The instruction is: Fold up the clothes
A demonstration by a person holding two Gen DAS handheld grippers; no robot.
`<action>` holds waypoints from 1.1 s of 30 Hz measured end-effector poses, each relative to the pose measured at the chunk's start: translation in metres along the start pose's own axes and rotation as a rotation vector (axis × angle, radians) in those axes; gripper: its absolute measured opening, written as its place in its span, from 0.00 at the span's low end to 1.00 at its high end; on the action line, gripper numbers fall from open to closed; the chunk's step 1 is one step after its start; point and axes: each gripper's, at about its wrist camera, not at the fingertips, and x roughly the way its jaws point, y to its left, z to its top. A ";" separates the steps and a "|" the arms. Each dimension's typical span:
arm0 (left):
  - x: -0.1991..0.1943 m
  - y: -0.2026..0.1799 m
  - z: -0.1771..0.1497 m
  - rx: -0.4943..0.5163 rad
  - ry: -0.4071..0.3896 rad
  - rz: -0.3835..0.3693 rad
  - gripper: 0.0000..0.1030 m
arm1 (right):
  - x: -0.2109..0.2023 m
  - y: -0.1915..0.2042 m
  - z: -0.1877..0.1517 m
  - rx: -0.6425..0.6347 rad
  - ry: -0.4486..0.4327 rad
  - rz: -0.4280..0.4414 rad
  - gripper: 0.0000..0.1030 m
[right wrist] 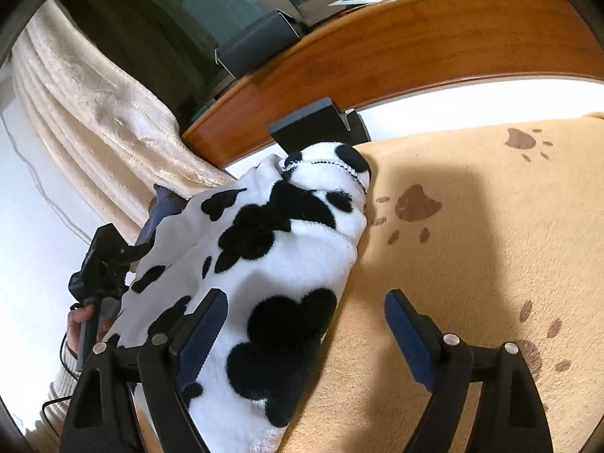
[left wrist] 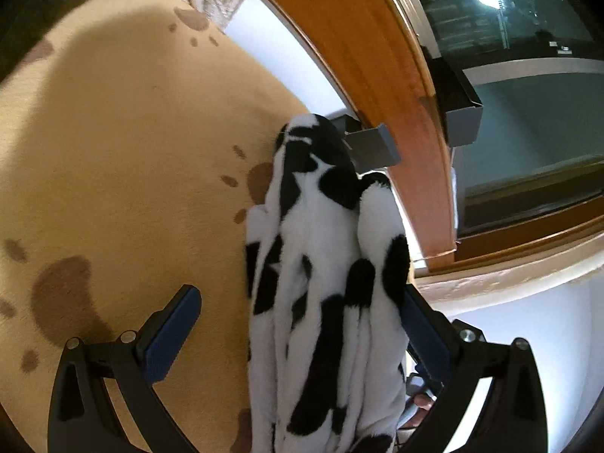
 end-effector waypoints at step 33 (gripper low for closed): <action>0.042 -0.031 0.006 0.203 0.101 0.022 1.00 | 0.073 -0.004 0.028 0.247 0.167 0.143 0.92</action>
